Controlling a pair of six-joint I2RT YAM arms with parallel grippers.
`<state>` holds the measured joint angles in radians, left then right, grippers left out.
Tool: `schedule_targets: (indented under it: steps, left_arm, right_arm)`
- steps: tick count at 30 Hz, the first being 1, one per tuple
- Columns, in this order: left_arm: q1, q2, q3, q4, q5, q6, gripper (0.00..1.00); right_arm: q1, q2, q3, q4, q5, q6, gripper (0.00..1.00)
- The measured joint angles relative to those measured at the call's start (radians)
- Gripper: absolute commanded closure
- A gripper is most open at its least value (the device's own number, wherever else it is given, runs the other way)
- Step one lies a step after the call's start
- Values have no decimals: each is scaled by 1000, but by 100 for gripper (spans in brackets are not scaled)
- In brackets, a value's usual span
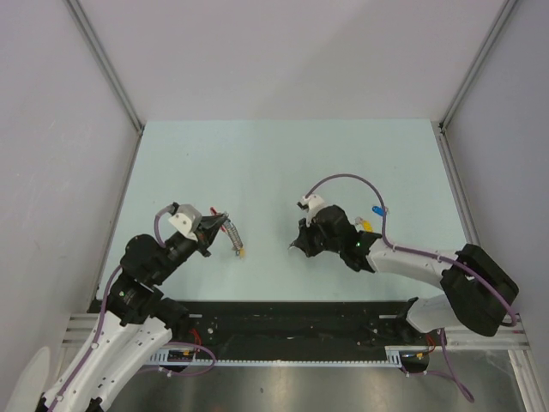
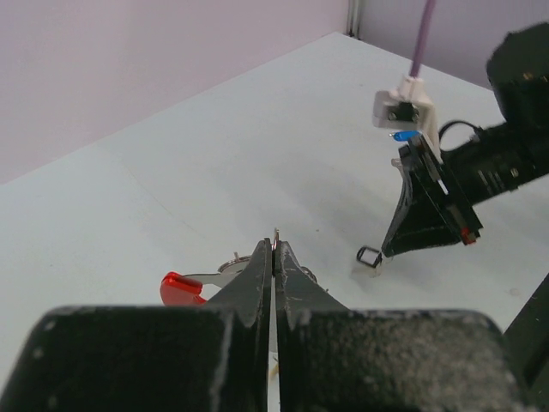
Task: Put the keys on the keyring
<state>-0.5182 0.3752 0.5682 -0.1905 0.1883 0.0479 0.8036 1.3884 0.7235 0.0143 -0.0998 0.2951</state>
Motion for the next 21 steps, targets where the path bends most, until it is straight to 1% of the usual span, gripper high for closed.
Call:
schedule_targets:
  steps: [3, 6, 9, 10, 11, 13, 14, 18, 21]
  left_arm:
    - [0, -8, 0, 0, -3, -4, 100]
    - [0, -14, 0, 0, -9, -5, 100]
    - [0, -15, 0, 0, -13, -5, 100]
    - [0, -15, 0, 0, -13, -5, 99]
    - [0, -14, -1, 0, -13, -5, 99]
    - [0, -14, -5, 0, -13, -6, 99]
    - [0, -14, -6, 0, -13, -6, 99]
    - [1, -14, -10, 0, -13, -6, 100]
    - [1, -14, -11, 0, -13, -6, 100]
  right_arm:
    - [77, -24, -138, 191, 110, -45, 100]
    - [149, -11, -241, 337, 205, -93, 100]
    - [198, 11, -307, 448, 262, -116, 100]
    - [210, 14, -326, 473, 278, -117, 98]
    - [221, 14, -340, 489, 290, -116, 91]
    - [244, 12, -365, 506, 320, -106, 82]
    - [256, 9, -372, 503, 328, -97, 74]
    - [288, -61, -381, 433, 338, -61, 62]
    - [290, -175, -378, 339, 327, -26, 59]
